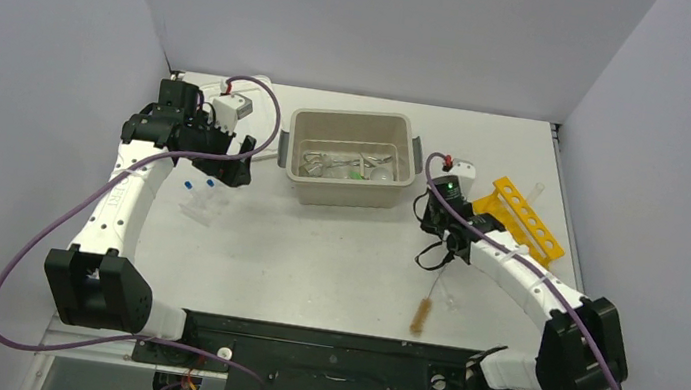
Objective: Organize the chemistry lab equipment
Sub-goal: Pick up the chemistry item at the center of the board, then place the chemistry item in the storage box.
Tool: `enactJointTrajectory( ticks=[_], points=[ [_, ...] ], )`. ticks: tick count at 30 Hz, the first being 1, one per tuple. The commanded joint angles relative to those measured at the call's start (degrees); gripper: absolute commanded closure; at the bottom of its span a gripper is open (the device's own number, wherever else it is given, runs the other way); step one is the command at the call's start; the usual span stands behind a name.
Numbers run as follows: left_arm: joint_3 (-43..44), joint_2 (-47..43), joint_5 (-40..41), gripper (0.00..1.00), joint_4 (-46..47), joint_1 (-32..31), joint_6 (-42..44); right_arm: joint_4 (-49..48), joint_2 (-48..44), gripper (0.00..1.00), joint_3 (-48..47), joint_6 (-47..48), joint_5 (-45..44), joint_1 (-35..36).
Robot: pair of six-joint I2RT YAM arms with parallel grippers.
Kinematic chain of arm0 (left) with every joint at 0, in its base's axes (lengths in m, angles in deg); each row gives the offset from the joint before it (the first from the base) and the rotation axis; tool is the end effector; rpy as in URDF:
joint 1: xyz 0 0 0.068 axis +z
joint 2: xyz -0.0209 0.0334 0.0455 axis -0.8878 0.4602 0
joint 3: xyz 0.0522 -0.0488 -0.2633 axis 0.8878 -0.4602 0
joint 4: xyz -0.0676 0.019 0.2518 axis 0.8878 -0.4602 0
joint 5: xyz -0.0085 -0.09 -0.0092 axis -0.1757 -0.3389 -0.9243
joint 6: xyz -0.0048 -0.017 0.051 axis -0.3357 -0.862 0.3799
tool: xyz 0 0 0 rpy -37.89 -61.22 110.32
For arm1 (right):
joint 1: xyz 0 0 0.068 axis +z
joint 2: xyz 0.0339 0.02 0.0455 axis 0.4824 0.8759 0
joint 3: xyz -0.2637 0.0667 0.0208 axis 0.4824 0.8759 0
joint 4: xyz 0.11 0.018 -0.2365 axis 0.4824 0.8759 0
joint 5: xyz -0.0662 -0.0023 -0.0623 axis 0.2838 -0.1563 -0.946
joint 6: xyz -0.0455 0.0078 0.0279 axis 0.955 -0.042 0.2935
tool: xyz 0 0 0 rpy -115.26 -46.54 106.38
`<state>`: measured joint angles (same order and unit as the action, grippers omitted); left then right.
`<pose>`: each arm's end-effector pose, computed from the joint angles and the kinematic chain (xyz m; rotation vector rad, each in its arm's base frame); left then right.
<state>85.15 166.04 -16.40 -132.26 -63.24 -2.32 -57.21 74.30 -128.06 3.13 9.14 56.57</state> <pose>0.2819 -0.0166 0.3393 0.5609 2.4102 -0.3558 0.2531 0.1219 0.2203 0.1529 2.3993 0.1197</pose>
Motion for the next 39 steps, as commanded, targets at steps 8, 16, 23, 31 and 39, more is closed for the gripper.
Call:
enactJointTrajectory(
  ticks=[8,16,23,31,39],
  points=[
    [1.2,-1.02,-0.58,0.03,1.11,0.32,0.37,7.4,-7.45,1.0,-19.38,2.79,3.85,3.6],
    [1.07,-0.95,-0.87,0.03,1.1,0.38,0.07,8.01,9.47,1.0,-36.57,4.81,7.9,4.62],
    [0.63,-1.26,-1.08,0.03,0.84,0.37,0.15,10.32,23.5,1.0,-47.86,6.31,8.39,4.34],
    [0.59,-2.0,-1.17,0.03,0.72,0.35,0.42,12.39,28.15,0.63,-48.76,6.7,5.43,3.13],
    [0.28,-2.23,-1.54,0.03,0.82,0.32,0.46,11.92,15.98,0.37,-41.0,6.91,2.13,3.12]
  ],
)
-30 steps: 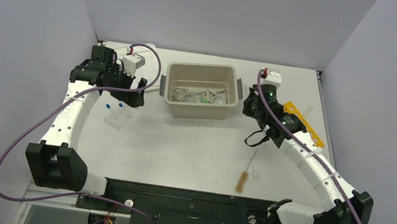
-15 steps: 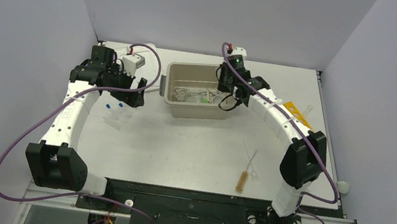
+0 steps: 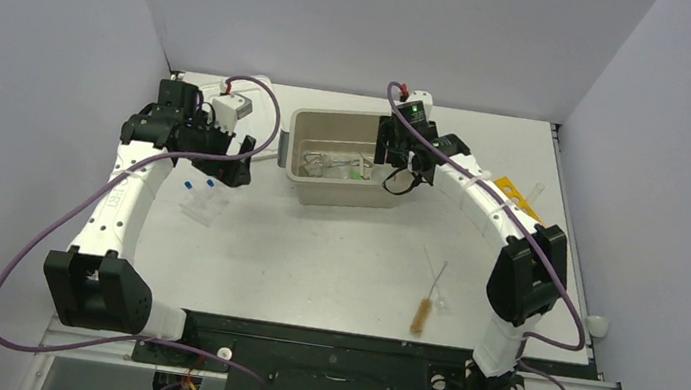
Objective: Organize the chemistry lab equipment
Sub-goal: Place the chemistry item in the storage box, then pick up the chemistry item at the center of the board.
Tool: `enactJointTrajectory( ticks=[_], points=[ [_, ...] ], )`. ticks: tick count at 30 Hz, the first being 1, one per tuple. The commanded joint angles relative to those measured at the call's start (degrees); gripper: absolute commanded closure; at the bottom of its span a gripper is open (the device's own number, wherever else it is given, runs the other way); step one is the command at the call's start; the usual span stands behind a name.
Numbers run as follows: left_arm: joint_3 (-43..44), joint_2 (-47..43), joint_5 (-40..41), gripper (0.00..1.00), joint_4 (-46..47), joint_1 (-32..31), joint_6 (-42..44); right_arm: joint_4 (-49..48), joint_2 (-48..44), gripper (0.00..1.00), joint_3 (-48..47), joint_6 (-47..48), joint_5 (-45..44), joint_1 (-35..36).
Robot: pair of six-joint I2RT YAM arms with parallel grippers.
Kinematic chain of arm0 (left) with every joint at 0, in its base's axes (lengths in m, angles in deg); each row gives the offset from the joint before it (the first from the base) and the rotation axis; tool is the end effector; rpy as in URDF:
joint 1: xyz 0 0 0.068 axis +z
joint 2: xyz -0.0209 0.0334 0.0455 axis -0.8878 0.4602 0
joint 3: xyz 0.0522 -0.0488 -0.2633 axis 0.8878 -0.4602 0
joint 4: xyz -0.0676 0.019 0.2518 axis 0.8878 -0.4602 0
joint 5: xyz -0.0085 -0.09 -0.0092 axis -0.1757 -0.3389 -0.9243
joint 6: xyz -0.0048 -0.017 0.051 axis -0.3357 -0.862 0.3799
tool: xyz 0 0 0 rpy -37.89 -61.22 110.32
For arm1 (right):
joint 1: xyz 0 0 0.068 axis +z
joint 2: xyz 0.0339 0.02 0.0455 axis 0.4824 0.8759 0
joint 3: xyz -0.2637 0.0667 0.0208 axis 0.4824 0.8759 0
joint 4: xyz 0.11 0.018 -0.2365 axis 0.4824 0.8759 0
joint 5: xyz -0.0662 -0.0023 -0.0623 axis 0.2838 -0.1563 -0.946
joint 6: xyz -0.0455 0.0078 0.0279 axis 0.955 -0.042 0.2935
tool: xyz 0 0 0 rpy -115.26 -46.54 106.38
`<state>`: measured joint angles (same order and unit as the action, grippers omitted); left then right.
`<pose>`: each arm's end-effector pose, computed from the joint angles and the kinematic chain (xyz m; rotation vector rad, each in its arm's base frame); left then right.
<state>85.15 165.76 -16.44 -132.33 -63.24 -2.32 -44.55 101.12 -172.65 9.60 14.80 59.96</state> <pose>0.2806 -0.0166 0.3405 0.5613 2.4064 -0.3554 0.3632 0.2117 0.2988 -0.0845 2.3530 0.2526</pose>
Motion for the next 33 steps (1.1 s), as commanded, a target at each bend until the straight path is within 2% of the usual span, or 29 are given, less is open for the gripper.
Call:
enactJointTrajectory(
  ticks=[1,9,15,25,33],
  points=[
    [0.23,-2.03,-1.64,0.03,0.89,0.37,0.47,-0.44,-13.76,0.37,4.55,0.14,-4.35,-0.26],
    [-1.01,-2.7,-2.14,0.03,1.22,0.33,0.55,1.78,-29.25,0.43,32.59,-8.1,-8.55,-0.35],
    [-1.2,-2.66,-2.51,0.03,1.14,0.34,0.48,3.58,-35.97,0.43,45.85,-15.7,-9.29,-0.35],
    [-1.76,-2.48,-2.34,0.04,1.51,0.38,0.37,1.09,-38.8,0.45,56.17,-19.59,-4.88,1.33],
    [-1.62,-2.26,-2.27,0.04,1.5,0.37,0.37,-3.16,-33.35,0.62,58.28,-19.44,-4.63,1.82]
  ],
)
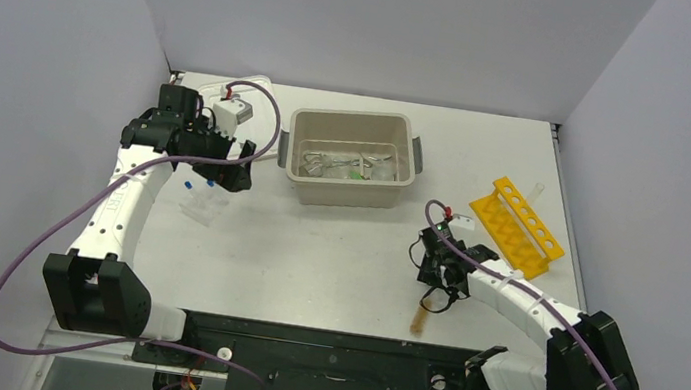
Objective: Organize the chemistry lab equipment
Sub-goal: Pick up the chemistry item at the center of the board.
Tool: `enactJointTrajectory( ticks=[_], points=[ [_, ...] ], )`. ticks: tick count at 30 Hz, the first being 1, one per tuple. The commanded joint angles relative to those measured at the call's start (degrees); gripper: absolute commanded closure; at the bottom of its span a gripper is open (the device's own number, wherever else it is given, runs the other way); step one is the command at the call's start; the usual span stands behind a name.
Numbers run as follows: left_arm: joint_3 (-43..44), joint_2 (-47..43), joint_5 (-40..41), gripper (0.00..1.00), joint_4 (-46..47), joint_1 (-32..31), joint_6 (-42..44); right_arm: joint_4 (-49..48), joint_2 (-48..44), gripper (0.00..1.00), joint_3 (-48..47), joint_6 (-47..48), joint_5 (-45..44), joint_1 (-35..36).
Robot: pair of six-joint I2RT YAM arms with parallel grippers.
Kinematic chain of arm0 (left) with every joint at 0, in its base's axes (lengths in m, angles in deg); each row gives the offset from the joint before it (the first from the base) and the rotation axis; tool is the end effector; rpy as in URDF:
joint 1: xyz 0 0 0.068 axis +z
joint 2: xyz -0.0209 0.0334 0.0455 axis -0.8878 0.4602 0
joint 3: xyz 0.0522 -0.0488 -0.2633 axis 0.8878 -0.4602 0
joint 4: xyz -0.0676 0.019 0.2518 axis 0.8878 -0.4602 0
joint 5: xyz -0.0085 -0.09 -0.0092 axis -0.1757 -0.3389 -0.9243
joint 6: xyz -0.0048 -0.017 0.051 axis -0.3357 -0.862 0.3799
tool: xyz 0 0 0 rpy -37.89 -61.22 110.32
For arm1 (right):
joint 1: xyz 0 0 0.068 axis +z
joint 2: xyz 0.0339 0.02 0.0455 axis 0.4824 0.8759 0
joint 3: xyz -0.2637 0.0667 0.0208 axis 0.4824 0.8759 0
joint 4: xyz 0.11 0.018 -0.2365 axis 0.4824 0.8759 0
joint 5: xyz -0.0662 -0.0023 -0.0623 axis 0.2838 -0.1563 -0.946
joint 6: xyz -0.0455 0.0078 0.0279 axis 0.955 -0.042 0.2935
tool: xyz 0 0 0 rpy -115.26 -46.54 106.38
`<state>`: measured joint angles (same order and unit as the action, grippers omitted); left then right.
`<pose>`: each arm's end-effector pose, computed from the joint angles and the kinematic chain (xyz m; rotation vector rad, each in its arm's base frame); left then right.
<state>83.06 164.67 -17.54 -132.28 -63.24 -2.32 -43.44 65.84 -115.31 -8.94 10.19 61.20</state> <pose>0.2750 -0.0171 0.3345 0.5666 2.4154 -0.3847 0.1809 0.1037 0.1744 0.2761 2.6703 0.0293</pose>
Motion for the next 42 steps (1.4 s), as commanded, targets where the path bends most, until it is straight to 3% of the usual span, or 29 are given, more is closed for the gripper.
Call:
enactJointTrajectory(
  ticks=[1,16,34,39,42],
  points=[
    [0.46,-1.24,-1.09,0.03,1.5,0.38,0.39,-4.53,2.46,0.66,1.17,-1.04,0.06,0.64],
    [0.27,-0.6,-1.08,0.03,1.89,0.3,0.24,-7.27,7.03,0.99,-0.44,-0.49,0.15,1.55],
    [0.53,-0.29,-1.29,0.03,1.9,0.35,-0.11,1.9,-0.71,1.0,-14.18,3.66,1.85,4.07],
    [0.48,-0.56,-1.19,0.03,1.97,0.34,-0.02,1.09,1.52,1.0,-15.49,4.89,2.5,4.2],
    [0.32,-0.78,-1.23,0.03,2.05,0.35,-0.02,-4.33,4.56,1.0,-12.5,4.98,4.48,4.63]
  ],
)
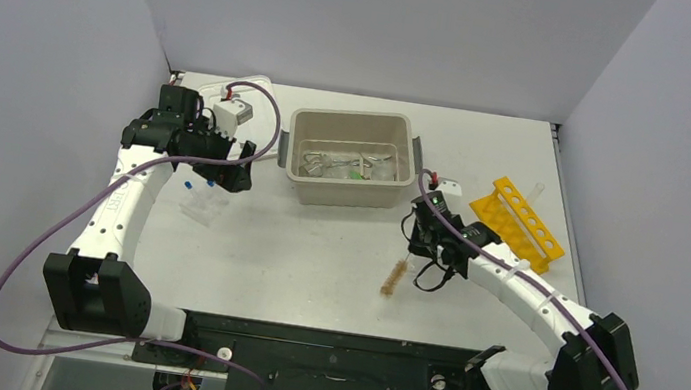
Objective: Organize the chemistry lab equipment
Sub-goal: Pick up the chemistry item at the center of the board, then place the chemistry item at the center of the board, then pick up the chemistry item at the center of the board.
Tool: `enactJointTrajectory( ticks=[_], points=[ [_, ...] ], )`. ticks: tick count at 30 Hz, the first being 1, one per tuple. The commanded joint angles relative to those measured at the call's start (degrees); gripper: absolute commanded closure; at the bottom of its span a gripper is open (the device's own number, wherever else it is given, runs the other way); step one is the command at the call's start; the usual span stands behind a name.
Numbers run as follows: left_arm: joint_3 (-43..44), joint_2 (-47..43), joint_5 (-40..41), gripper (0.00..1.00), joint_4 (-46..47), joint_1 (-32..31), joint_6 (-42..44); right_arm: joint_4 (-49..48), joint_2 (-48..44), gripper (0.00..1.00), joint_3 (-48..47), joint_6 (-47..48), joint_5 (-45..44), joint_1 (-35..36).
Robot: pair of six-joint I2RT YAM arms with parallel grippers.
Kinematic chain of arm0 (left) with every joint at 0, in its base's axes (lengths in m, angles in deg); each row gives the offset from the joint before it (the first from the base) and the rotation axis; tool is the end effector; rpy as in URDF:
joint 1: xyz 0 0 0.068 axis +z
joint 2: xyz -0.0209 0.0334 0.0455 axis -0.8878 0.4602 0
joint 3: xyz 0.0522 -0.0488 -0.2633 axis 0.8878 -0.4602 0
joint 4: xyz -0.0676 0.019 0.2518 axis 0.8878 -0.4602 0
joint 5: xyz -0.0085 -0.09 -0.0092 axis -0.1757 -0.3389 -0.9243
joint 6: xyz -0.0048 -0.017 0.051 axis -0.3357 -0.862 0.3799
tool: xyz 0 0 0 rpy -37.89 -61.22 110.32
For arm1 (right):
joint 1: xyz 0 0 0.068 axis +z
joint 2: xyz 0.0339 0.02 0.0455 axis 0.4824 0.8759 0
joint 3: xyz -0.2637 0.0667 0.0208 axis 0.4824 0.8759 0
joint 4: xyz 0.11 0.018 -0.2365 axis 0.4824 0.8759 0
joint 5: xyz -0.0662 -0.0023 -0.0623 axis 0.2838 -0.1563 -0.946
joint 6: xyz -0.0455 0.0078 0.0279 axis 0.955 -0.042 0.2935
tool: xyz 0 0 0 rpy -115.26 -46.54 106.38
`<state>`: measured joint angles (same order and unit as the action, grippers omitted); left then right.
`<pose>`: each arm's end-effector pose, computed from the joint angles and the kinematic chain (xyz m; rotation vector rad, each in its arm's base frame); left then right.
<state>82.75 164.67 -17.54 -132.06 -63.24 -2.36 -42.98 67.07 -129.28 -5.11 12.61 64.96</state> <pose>0.2751 -0.0171 0.3331 0.5657 2.4172 -0.3856 0.2047 0.1397 0.2412 0.1141 2.5272 0.2431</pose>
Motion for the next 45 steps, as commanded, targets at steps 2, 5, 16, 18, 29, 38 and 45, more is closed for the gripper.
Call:
enactJointTrajectory(
  ticks=[2,5,16,18,29,38,45],
  points=[
    [0.64,-0.94,-1.17,0.03,1.73,0.31,0.07,-8.82,6.51,1.0,3.09,0.96,3.07,1.69],
    [0.71,-1.14,-0.96,0.03,1.53,0.31,0.22,-13.81,13.02,1.0,3.57,1.21,3.82,3.38],
    [0.74,-1.73,-0.5,0.03,1.11,0.35,0.75,-16.46,20.56,0.63,1.19,2.98,3.66,6.99],
    [0.48,-1.78,-0.49,0.03,1.15,0.35,0.81,-15.71,19.61,0.6,1.34,3.36,2.72,6.88],
    [-0.44,-2.13,-0.27,0.03,1.5,0.38,0.81,-13.31,13.05,0.6,3.4,4.49,3.98,6.84],
    [-0.22,-2.11,-0.14,0.03,1.51,0.35,0.82,-15.48,11.26,0.67,7.52,4.92,7.98,6.81],
    [-0.38,-2.52,0.66,0.03,1.35,0.33,1.02,-17.16,13.76,0.73,7.8,4.99,9.42,6.87]
  ],
)
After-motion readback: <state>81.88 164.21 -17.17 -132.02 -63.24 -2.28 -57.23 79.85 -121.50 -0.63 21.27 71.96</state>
